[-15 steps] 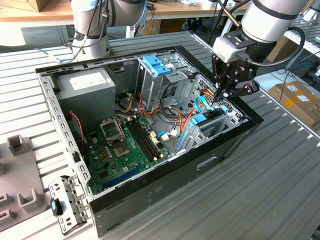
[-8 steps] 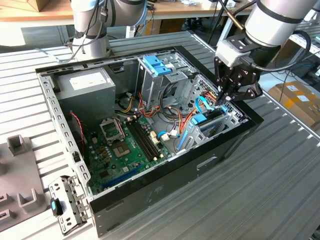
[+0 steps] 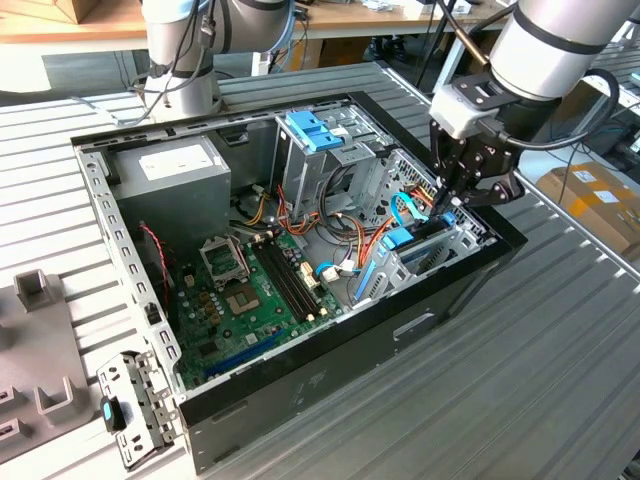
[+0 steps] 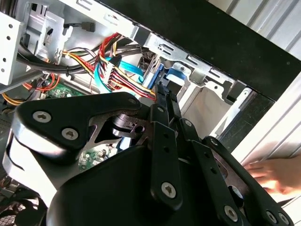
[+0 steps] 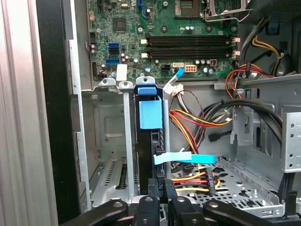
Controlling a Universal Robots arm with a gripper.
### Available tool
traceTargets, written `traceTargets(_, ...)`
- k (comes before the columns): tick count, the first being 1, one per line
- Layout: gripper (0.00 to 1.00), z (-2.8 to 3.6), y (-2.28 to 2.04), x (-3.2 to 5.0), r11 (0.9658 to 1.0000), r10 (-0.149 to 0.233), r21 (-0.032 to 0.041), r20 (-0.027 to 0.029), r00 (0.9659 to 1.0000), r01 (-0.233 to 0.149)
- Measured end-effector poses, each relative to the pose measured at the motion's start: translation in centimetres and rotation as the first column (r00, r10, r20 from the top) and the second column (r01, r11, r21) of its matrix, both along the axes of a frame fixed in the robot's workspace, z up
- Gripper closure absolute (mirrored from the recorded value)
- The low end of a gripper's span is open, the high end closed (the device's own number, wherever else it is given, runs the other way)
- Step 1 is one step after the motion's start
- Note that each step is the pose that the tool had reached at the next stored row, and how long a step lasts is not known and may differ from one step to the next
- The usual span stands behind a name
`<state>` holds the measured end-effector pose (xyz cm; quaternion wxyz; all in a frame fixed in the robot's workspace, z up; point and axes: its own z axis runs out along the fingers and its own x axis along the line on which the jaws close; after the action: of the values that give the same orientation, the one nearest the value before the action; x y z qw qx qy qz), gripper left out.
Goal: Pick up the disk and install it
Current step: 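Insert the second disk wire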
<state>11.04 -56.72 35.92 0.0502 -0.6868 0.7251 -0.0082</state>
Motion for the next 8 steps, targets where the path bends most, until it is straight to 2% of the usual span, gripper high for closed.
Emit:
traceTargets(4,0.83,-0.02,0.01,-0.01,0.9999,0.000,0.0114,0.0000,1.0000,0.000)
traceTargets(8,0.83,-0.02,0.01,0.00,0.9999,0.000,0.0115,0.0000,1.0000,0.000)
